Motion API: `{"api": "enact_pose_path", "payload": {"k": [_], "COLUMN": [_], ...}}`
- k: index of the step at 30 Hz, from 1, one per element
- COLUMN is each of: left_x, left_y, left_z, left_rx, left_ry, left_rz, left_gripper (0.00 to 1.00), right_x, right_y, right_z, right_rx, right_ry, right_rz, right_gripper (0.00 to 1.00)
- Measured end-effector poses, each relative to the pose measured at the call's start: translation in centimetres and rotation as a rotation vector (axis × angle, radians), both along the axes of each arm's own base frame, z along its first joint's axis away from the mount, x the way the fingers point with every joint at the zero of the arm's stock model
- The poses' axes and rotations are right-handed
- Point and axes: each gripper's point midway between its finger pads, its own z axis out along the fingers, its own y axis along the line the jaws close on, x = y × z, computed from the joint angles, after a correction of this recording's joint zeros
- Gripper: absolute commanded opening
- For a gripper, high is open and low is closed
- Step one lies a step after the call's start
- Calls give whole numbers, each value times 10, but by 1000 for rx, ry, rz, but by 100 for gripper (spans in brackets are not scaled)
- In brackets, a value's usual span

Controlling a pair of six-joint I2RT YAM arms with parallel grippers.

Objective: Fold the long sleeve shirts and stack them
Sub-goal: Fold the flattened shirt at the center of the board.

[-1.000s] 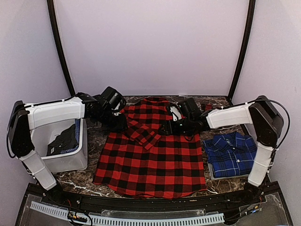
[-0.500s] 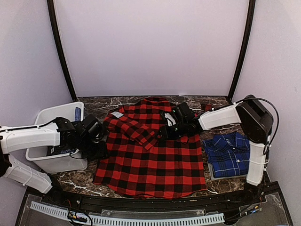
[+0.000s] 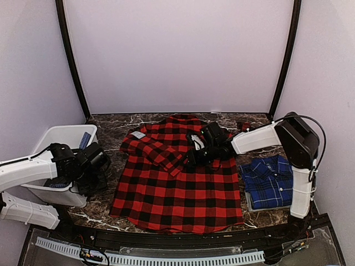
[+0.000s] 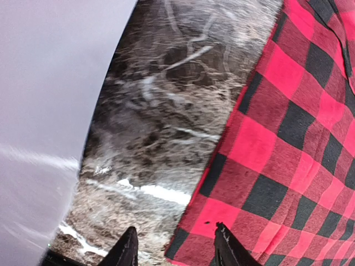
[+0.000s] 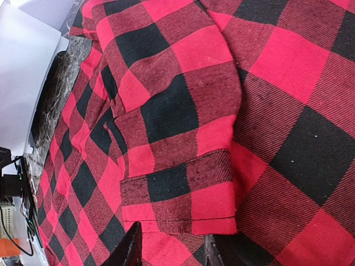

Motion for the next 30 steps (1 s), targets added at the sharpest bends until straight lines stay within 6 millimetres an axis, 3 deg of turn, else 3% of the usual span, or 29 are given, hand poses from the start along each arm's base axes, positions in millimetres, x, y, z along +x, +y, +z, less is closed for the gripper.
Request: {"api": "enact_pose_path", "payload": {"k": [5,11,17,22,30], "left_x": [-1,-2,-10,-14,-26], "left_y": [0,-21,-42,-48,-41], "left_z": [1,-10,-28,-33,-49], "left_rx": [-33,-33,-13,-20,-11], "left_ry": [-16,8,64,78,128], "left_rz": [13,-77,-160,-172,-162], "left_gripper": [46,47,47,47,47], "right_x": [-4,-4,-3,-4,-1], "right_y": [3,4,3,-1,-10], "right_z": [-1,-1,-1,-1,12], "right_rx": [4,3,0,-11,-27], "right_ry": [8,8,10,4,-37], "right_rz": [8,8,-1,-13,-42], "right_gripper": [29,27,40,52,55]}}
